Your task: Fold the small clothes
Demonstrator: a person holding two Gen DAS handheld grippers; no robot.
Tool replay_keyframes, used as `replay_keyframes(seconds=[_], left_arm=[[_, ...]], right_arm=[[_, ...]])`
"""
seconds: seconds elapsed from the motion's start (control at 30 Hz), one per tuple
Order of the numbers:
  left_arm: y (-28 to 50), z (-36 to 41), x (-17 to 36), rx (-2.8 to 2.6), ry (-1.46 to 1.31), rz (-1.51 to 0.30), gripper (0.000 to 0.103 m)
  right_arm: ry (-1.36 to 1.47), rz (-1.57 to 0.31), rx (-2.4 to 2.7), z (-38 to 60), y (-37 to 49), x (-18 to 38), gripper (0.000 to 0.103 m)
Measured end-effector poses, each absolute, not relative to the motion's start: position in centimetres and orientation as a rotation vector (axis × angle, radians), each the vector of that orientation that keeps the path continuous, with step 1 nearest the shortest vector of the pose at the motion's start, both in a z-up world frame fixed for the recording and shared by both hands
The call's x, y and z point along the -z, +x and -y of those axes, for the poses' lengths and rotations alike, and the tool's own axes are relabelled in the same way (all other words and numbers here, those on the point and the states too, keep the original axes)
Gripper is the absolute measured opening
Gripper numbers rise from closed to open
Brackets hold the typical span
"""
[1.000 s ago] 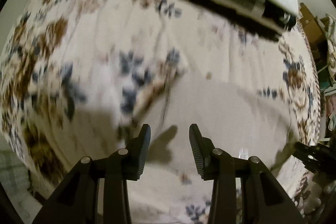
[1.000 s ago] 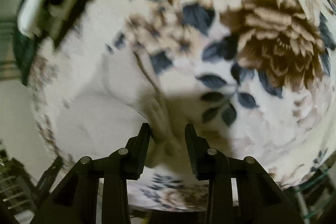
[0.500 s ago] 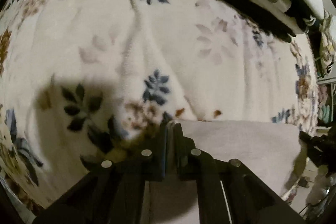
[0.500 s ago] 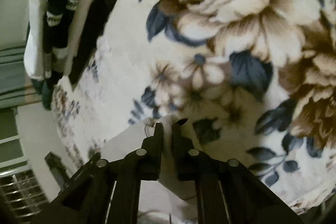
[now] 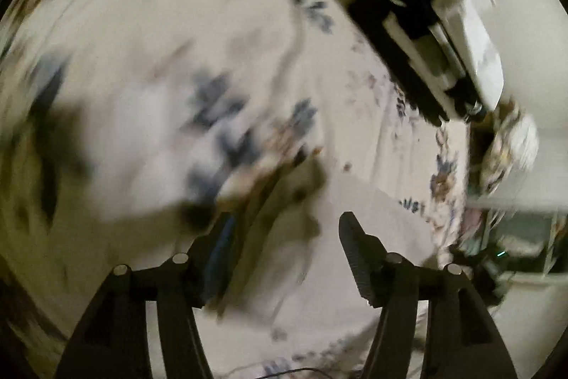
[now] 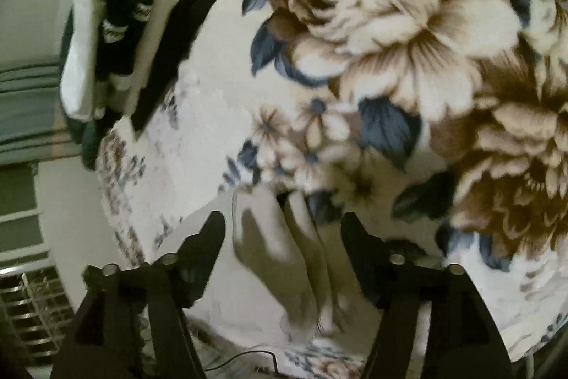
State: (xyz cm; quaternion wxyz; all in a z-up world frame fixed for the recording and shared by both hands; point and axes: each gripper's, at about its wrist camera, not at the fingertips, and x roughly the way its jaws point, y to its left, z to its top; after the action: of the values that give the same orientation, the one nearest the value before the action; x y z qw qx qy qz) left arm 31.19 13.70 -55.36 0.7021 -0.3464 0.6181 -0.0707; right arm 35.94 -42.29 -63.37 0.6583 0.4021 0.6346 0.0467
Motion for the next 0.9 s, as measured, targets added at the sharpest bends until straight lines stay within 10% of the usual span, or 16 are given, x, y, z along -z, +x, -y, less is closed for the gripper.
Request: replay_keyframes(seconds=[0.9], left_arm=[[23.8, -12.8, 59.2, 0.034, -0.988, -1.353, 0.059]], right_arm=[[1.073, -1.607, -0.299, 38.8, 30.9, 70.4, 0.084]])
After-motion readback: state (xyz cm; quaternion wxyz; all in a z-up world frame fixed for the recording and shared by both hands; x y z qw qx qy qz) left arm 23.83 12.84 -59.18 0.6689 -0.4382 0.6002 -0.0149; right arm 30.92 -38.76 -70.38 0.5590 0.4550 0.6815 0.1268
